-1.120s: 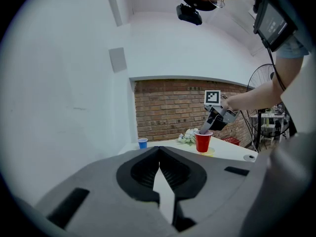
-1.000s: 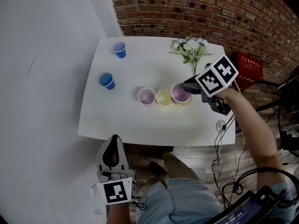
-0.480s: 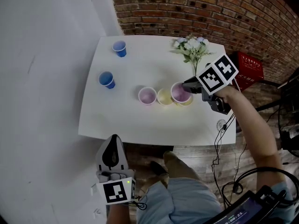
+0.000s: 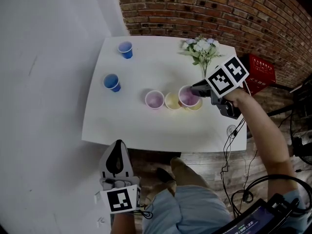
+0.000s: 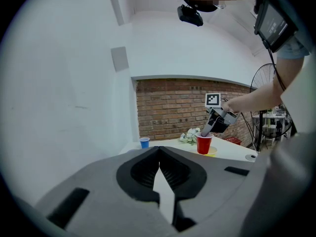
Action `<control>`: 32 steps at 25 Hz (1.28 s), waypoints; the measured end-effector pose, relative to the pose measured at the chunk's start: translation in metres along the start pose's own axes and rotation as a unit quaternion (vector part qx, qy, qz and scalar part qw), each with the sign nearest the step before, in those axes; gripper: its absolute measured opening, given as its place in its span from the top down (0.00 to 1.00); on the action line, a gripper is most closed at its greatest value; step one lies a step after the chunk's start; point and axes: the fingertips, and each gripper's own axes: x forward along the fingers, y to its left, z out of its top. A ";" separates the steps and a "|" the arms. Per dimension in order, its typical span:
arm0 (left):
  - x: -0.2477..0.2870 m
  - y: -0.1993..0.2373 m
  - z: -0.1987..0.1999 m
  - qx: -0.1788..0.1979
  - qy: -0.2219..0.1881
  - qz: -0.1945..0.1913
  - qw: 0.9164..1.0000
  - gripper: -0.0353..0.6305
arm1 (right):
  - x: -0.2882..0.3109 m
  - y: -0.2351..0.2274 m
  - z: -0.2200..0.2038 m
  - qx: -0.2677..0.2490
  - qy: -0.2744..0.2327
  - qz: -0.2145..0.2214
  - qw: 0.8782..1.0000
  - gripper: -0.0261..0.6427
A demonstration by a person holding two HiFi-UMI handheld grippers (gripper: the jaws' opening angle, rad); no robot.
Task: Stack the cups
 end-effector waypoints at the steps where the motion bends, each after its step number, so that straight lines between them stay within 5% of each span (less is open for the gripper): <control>1: 0.000 0.000 0.000 0.000 0.001 0.000 1.000 0.93 | 0.000 -0.001 0.000 0.001 0.000 -0.001 1.000 0.91; 32: 0.001 0.004 -0.004 -0.004 0.002 -0.002 1.000 0.93 | -0.002 -0.001 0.000 -0.020 0.010 -0.007 1.000 0.86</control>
